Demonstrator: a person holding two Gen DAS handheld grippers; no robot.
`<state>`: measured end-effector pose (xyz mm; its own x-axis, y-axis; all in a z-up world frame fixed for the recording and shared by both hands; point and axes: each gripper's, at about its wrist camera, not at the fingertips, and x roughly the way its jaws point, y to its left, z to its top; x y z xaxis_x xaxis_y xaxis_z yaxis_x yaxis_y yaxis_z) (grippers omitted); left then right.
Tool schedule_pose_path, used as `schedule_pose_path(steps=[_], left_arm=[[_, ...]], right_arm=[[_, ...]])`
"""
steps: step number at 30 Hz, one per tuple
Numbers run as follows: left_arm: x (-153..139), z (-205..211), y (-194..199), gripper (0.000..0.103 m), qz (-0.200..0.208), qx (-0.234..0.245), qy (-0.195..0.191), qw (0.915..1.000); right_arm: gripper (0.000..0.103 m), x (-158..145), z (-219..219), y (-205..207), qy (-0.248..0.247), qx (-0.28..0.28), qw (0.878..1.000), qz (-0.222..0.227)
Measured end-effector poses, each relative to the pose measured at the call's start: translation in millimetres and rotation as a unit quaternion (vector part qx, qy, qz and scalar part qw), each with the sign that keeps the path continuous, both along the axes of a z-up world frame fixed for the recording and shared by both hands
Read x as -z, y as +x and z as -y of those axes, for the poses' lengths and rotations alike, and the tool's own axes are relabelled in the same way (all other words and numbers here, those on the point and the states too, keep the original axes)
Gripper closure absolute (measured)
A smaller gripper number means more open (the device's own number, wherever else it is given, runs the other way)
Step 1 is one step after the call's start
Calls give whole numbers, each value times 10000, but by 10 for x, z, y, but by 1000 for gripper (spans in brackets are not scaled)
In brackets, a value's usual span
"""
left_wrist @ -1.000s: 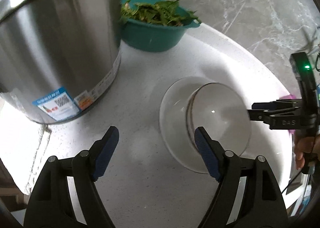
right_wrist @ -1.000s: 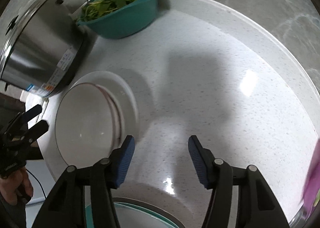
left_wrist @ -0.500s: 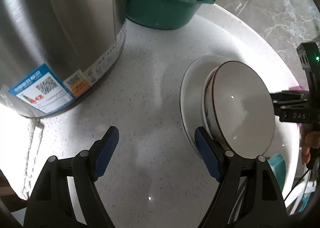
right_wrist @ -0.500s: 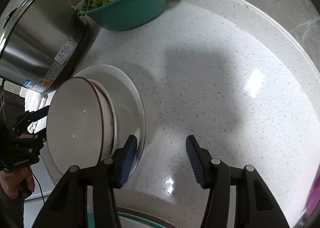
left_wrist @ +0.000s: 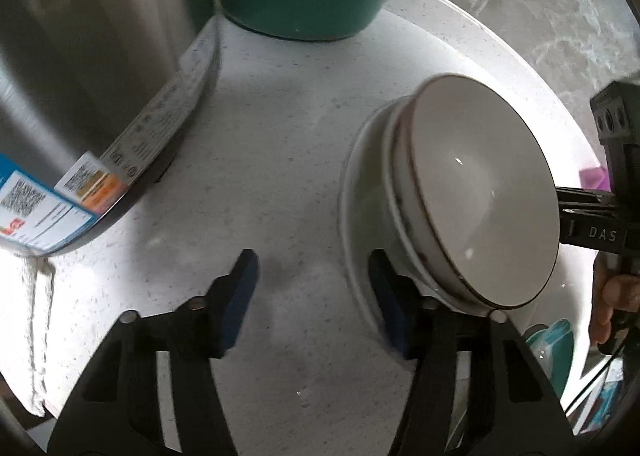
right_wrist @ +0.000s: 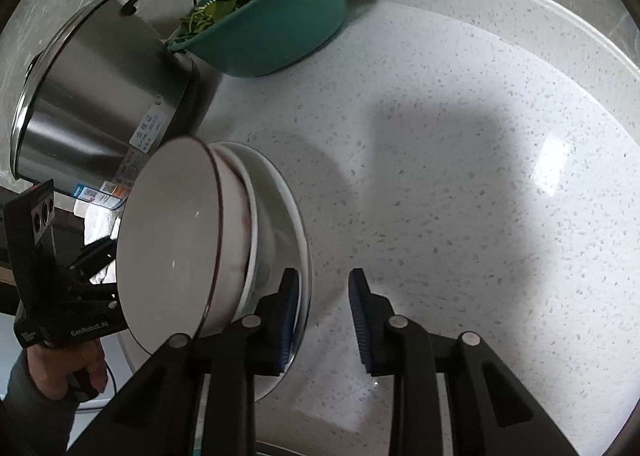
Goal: Organize plates and bowls
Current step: 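Close both tools on the rim of the stacked white bowls, then lift the bowl stack with both tools and lower it onto the teal plates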
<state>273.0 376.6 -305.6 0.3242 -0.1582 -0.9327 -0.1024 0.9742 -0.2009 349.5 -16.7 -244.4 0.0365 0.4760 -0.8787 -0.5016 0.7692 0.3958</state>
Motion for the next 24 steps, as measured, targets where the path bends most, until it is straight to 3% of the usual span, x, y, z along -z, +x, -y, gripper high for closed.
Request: schedule_pose_path(steps=[2,6,11,24], left_arm=[[24,59,21,67,-23,88,-86,9999],[80,123,39,77,-76,113,-244,9996],[62,214,57,87,-25,181,-130,9997],[-8,288,32,90,40,218,160,9996]], right_arm=[[73,46,-40,-11,40,5,9999,-94],[88,78,-65,-85,183,-38,9997,-127],[89,60,-110,-110,109,-55,9999,-32],[90,50,-199,-180,-58,58,9999,137]])
